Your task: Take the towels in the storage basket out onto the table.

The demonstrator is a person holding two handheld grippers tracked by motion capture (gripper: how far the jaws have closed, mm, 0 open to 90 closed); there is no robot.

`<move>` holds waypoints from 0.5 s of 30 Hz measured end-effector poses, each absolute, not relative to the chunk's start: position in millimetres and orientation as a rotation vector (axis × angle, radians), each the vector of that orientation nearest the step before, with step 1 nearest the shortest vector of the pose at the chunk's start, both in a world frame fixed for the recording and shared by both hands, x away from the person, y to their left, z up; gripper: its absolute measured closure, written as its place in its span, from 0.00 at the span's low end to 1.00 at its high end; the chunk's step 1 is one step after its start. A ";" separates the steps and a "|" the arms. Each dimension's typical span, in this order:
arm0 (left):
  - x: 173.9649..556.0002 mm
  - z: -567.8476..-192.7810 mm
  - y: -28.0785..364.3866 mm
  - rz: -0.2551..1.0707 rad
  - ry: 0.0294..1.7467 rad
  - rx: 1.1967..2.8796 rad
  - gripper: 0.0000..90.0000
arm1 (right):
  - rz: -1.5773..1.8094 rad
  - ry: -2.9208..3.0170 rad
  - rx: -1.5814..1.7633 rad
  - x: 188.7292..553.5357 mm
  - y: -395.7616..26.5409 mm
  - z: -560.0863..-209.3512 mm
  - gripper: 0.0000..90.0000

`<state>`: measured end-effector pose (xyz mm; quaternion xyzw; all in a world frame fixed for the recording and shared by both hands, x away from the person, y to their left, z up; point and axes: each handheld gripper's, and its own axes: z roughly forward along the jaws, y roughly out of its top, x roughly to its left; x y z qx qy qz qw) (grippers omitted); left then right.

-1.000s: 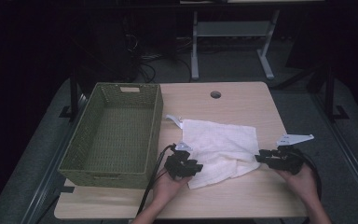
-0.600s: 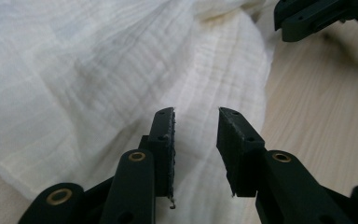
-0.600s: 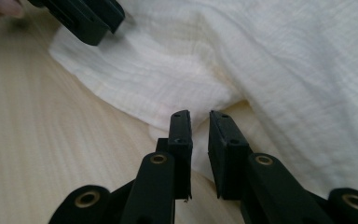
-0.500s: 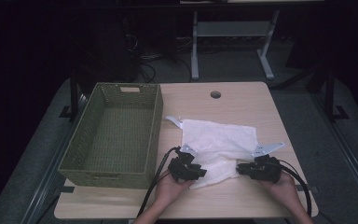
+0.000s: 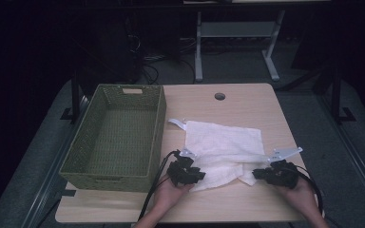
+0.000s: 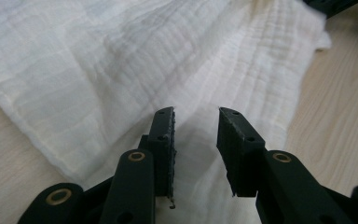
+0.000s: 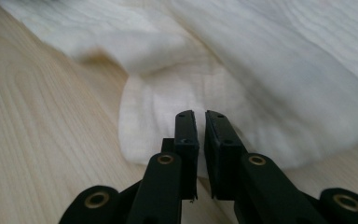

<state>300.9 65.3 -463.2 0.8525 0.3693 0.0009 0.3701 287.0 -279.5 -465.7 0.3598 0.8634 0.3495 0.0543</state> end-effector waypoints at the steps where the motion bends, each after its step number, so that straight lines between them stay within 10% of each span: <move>1: 301.0 -462.9 66.1 0.005 0.946 2.193 0.74 | 1.063 2.616 1.106 285.9 -283.8 -465.9 0.92; 15: 297.9 -463.0 66.6 -0.050 0.934 2.188 0.74 | 1.097 2.642 1.053 266.4 -286.2 -462.5 0.89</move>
